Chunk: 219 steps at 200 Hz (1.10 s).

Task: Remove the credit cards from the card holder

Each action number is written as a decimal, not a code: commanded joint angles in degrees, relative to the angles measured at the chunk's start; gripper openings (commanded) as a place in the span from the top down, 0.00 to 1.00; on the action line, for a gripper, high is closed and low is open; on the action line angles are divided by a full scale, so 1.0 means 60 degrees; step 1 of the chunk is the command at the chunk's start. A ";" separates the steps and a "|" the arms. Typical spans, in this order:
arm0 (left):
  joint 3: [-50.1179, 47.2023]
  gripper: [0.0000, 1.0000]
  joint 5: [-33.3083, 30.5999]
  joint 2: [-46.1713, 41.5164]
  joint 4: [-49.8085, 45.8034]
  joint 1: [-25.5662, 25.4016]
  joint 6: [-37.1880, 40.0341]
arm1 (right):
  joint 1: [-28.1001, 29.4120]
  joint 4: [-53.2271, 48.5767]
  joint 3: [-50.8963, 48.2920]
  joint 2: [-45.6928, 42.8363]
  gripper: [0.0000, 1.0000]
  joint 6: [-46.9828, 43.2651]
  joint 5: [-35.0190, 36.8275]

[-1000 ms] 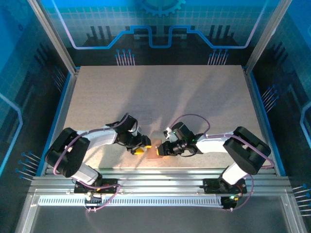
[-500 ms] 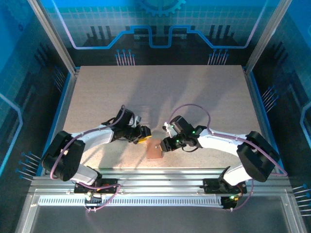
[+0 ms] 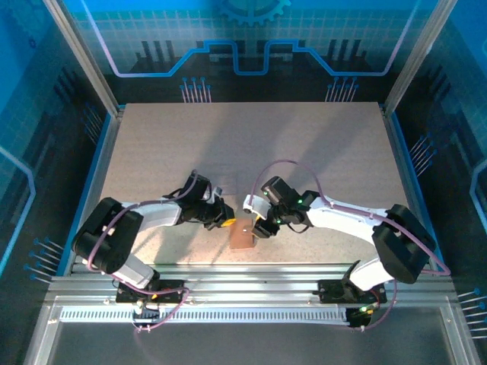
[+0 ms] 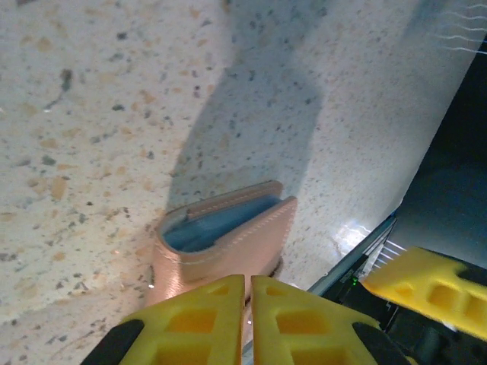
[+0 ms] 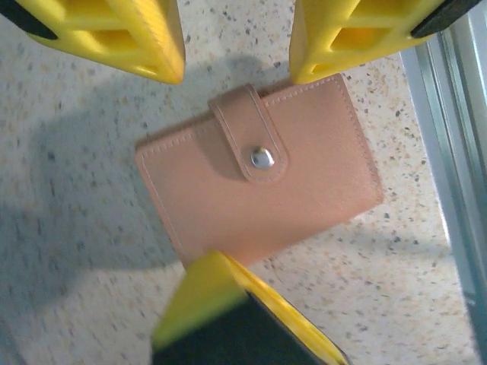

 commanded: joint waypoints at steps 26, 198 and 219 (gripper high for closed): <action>0.0013 0.92 0.0302 0.0522 -0.0124 0.0040 0.0137 | 0.0149 -0.1493 0.1385 0.1202 0.63 -0.3776 -0.0544; -0.0585 0.96 0.0505 0.0439 0.0546 0.0234 -0.0100 | 0.0724 -0.2771 0.3130 0.2976 0.62 -0.4293 0.0447; -0.0670 0.96 0.0530 0.0460 0.0722 0.0230 -0.0186 | 0.0775 -0.2751 0.3118 0.3007 0.62 -0.4234 0.0521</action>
